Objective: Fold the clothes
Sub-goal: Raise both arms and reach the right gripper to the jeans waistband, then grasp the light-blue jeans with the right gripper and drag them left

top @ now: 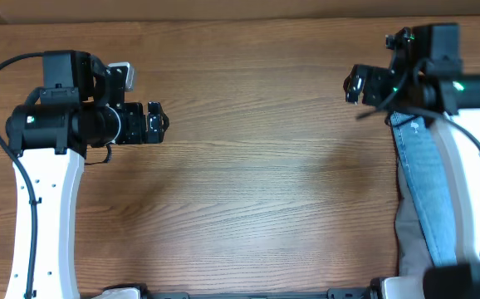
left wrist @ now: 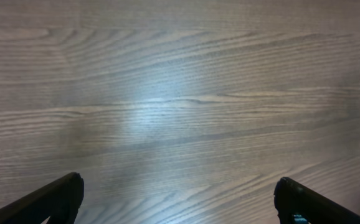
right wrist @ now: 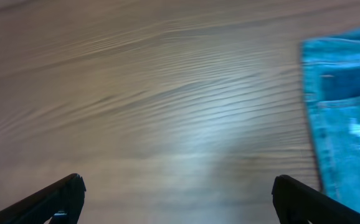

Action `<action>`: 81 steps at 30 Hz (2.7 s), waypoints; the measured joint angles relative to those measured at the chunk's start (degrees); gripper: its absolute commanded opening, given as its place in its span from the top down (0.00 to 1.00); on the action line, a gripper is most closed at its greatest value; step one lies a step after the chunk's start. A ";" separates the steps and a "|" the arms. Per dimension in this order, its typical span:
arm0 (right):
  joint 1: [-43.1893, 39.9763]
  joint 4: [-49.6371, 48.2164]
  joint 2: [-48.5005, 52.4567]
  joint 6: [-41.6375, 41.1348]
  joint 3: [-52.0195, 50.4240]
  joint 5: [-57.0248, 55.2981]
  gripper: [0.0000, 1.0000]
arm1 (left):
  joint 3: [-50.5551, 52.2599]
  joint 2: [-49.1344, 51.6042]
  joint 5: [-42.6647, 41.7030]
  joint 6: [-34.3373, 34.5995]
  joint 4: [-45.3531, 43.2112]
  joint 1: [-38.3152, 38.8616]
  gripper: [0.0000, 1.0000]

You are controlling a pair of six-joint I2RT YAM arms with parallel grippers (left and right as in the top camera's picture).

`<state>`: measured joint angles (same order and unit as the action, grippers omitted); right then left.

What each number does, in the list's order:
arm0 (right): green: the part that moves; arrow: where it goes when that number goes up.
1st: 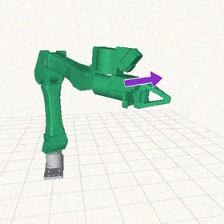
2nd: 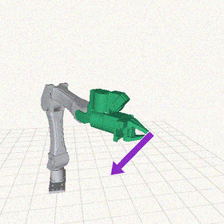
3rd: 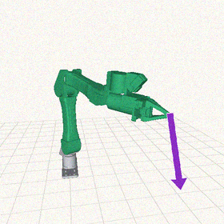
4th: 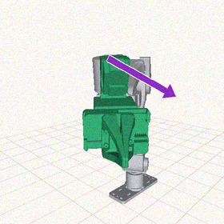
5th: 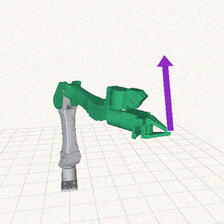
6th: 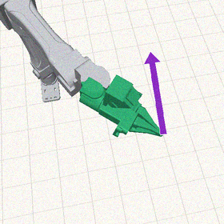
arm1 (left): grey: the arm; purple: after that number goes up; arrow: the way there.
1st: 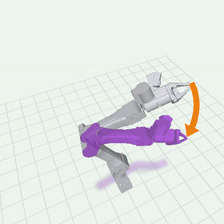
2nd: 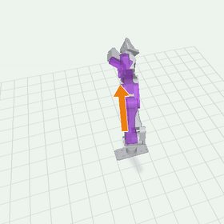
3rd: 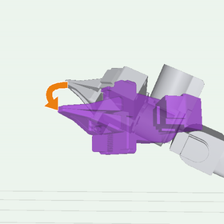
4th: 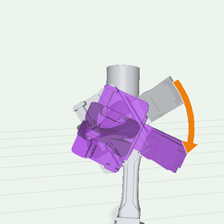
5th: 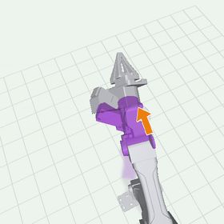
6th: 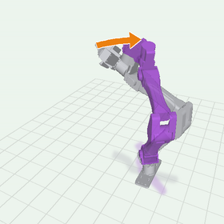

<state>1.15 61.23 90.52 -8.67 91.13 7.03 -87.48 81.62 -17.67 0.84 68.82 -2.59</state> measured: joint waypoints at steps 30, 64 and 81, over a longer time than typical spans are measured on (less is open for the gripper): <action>-10.75 -18.62 30.25 -7.67 -1.14 -14.23 0.30 | -0.02 0.81 -0.81 0.00 1.57 0.00 0.00; -10.47 -19.93 32.81 -7.74 -3.41 -23.17 0.86 | -0.02 0.81 -0.81 0.00 5.66 0.00 0.00; -11.67 2.86 33.70 -8.24 24.63 -26.56 0.96 | -0.11 0.81 -0.81 0.00 6.05 0.00 0.00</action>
<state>-10.52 64.10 124.22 -16.91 115.77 -19.53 -87.59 82.43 -18.48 0.84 74.87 -2.59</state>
